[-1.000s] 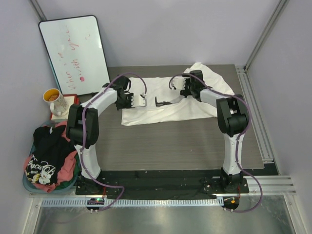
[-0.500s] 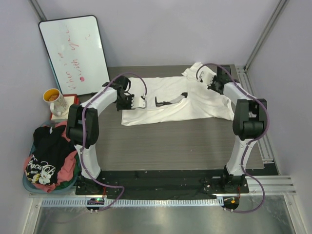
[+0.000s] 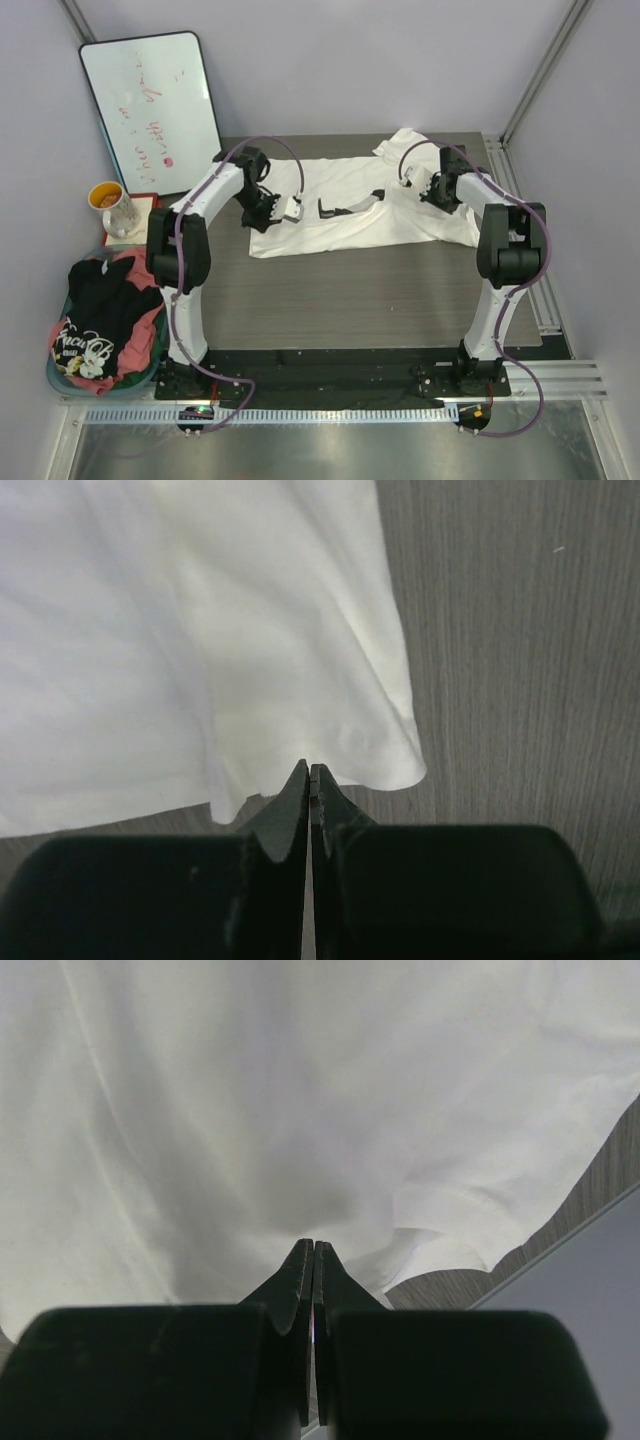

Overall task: Fold and stack the t-shirts
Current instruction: Fold the flattened tshirt in 1/3 of the way

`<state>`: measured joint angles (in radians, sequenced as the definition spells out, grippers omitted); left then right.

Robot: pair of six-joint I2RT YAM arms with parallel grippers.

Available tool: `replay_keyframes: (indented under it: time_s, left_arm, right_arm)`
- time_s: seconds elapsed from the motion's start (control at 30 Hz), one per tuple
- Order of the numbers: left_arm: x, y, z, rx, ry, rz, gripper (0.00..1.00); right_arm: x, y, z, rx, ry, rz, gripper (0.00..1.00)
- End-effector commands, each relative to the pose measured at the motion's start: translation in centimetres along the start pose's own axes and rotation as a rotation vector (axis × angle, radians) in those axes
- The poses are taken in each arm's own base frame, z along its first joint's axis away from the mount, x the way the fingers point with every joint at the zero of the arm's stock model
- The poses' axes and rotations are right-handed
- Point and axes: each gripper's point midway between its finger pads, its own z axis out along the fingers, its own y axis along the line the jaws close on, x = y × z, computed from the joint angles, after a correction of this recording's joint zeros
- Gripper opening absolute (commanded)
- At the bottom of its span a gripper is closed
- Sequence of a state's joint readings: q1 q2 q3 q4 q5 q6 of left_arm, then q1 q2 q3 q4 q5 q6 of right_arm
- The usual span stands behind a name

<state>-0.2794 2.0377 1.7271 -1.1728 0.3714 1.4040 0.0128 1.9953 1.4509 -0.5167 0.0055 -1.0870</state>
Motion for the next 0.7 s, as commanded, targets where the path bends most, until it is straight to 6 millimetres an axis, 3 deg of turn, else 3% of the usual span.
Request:
replay_keyframes:
  time_s: [0.0,0.1,0.27,0.67]
  left_arm:
    - [-0.5,-2.2,1.1,0.158,-0.046,-0.013,0.0]
    - [0.2,-1.7,2.3,0.161,-0.007,-0.029,0.0]
    - [1.3,1.1,4.5,0.042,0.036,-0.055,0.0]
    - [0.6,2.6,3.0,-0.054,0.018,-0.039,0.0]
  right_arm:
    - [-0.4,0.3,-1.1,-0.016,-0.019,0.017,0.03]
    - [-0.1,0.6,-0.7,-0.029,-0.013,0.018,0.03]
    - [-0.1,0.9,-0.6,-0.037,-0.011,0.025,0.03]
    - [1.0,2.6,0.6,-0.079,0.023,0.022,0.03]
